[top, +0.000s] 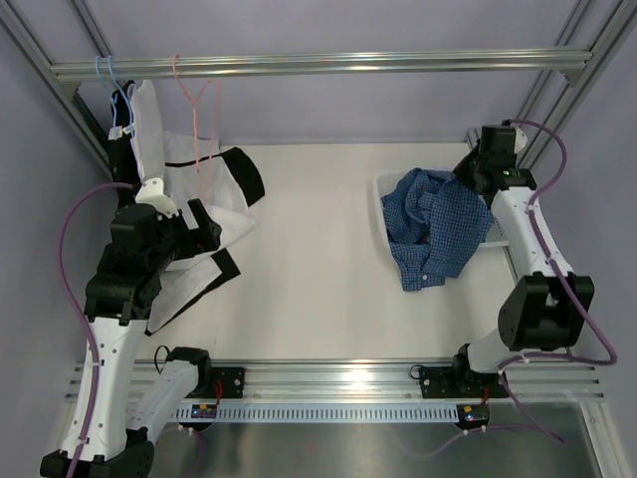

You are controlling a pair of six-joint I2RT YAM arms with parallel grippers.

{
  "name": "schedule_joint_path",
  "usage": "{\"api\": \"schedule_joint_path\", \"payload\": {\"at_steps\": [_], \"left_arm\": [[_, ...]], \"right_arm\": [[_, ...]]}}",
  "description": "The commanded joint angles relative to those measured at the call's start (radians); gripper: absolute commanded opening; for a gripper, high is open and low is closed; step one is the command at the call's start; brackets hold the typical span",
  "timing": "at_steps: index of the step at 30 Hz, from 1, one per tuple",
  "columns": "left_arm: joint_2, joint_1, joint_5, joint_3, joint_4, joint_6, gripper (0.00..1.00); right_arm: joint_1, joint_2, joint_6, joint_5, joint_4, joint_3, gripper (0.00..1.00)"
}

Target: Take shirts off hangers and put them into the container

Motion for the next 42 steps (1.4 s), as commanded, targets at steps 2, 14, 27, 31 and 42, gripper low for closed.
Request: {"api": "schedule_joint_path", "payload": {"at_steps": [2, 14, 27, 31, 42], "left_arm": [[-0.024, -0.004, 0.013, 0.005, 0.010, -0.001, 0.95], [-0.016, -0.004, 0.026, 0.015, 0.019, -0.010, 0.95], [0.025, -0.004, 0.013, 0.038, 0.023, 0.012, 0.96], [0.030, -0.004, 0.013, 0.038, 0.026, 0.010, 0.97], [0.027, -0.004, 0.021, 0.019, 0.031, 0.004, 0.97]], "right_arm": [[-0.022, 0.153, 0.080, 0.024, 0.060, -0.021, 0.00], [-0.023, 0.122, -0.023, 0.015, -0.060, 0.000, 0.84], [0.149, -0.357, -0.071, 0.027, -0.099, -0.429, 0.99], [0.234, -0.431, -0.006, 0.024, -0.100, -0.575, 0.99], [0.238, -0.316, 0.017, -0.071, 0.049, -0.713, 0.98]]}}
